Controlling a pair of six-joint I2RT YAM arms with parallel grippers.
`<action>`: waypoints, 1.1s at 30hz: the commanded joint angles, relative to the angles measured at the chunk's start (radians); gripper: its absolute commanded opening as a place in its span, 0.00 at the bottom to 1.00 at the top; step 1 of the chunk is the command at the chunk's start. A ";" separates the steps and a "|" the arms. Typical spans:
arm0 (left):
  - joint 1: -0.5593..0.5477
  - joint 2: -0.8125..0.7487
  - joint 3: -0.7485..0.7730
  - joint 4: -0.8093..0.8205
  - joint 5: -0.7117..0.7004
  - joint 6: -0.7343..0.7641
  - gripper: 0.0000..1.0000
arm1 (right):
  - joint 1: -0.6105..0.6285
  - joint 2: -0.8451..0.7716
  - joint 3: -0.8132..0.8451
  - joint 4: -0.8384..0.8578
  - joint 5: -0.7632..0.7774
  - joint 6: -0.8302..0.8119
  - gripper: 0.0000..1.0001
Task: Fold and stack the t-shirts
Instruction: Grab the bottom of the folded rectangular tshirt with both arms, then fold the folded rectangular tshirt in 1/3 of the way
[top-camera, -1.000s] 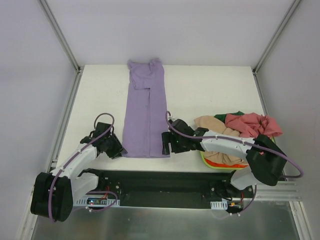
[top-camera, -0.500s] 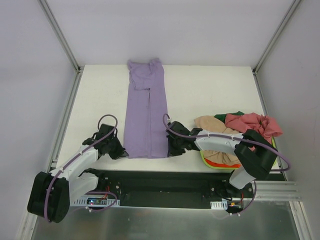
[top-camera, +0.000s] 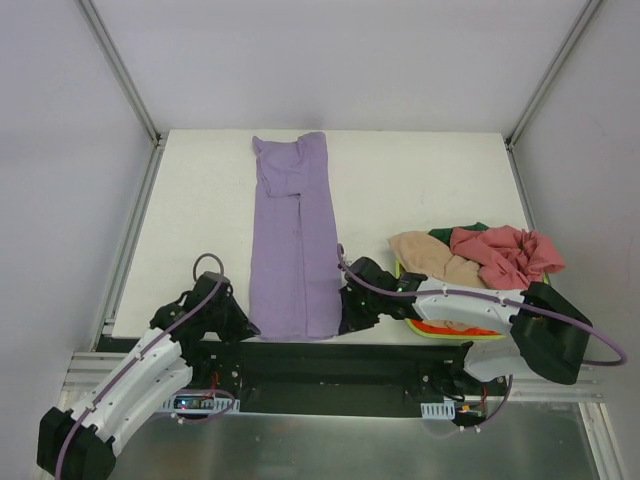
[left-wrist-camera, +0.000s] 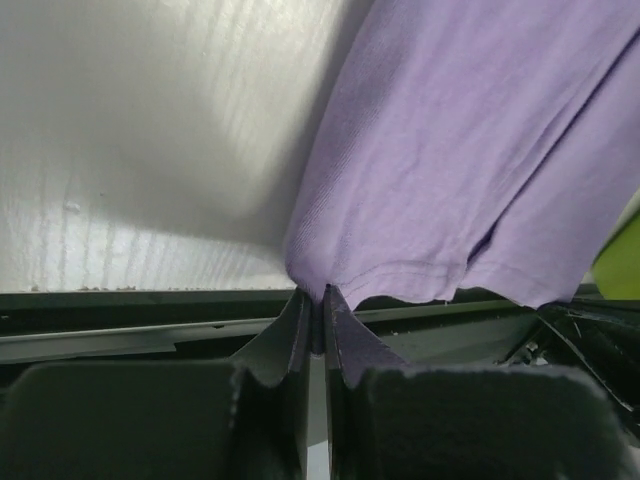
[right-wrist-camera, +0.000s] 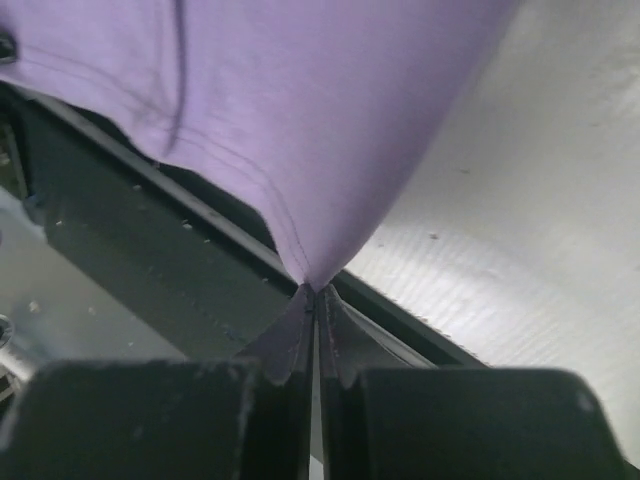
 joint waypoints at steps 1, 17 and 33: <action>-0.022 -0.092 -0.002 -0.083 0.036 -0.090 0.00 | 0.016 -0.047 0.018 0.036 -0.077 -0.011 0.01; -0.008 0.308 0.412 0.133 -0.359 0.083 0.00 | -0.194 0.094 0.389 0.007 0.049 -0.213 0.01; 0.211 0.911 0.883 0.340 -0.172 0.336 0.00 | -0.378 0.444 0.811 0.023 0.166 -0.304 0.01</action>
